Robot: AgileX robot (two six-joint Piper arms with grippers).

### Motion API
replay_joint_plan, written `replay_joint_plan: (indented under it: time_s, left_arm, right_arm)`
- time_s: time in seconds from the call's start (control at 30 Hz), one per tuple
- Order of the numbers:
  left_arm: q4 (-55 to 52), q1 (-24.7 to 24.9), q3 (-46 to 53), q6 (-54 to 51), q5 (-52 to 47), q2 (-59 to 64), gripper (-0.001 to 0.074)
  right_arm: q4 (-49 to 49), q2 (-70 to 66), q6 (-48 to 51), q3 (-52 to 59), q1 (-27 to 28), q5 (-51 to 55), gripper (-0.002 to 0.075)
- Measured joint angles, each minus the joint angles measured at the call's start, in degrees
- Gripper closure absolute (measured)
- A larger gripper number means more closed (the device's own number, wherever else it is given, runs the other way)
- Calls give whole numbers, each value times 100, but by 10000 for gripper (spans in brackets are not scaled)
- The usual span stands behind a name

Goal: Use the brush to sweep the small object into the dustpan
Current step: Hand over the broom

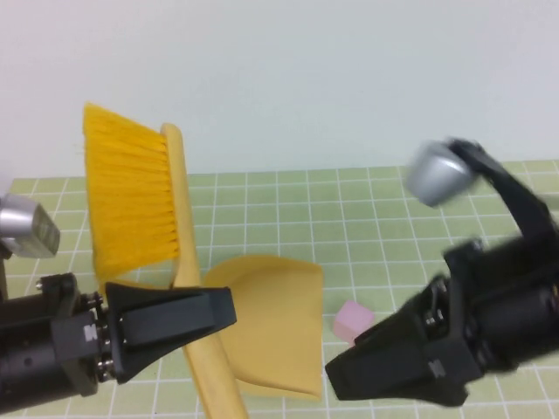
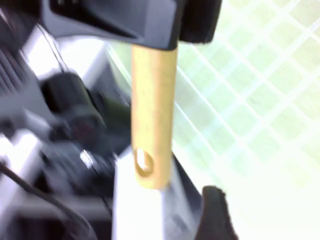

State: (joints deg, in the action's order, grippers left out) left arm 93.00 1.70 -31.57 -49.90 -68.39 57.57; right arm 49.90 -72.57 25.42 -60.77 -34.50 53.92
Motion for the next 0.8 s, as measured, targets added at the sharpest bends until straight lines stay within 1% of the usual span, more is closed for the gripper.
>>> replay_joint_plan:
  time_s: [0.07,0.13,0.2,0.27,0.3,0.4,0.57,0.8]
  left_arm:
    - [10,0,0,-104,1,83,584]
    - [21,0,0,-139,11,110,584]
    - [71,0,10,-181,11,136,584]
    - [83,0,10,-189,11,136,584]
    - [95,0,10,-189,11,136,584]
    - [95,0,10,-189,11,136,584]
    - [248,0,10,-223,11,136,584]
    - [269,0,10,-314,0,136,584]
  right_arm:
    - [1172,154,691,704,85,-473,283]
    - [2472,180,1706,1362,95,-707,283]
    - [3864,92,2749,1862,95,-708,283]
    - [4752,-87,3478,2108,95,-607,283]
    - [4866,-189,3723,2136,95,-565,283]
    - [4891,-475,3966,2138,95,-242,283]
    - [4902,-913,4096,1954,95,298,283]
    - [4902,-1329,4216,1294,71,914,283]
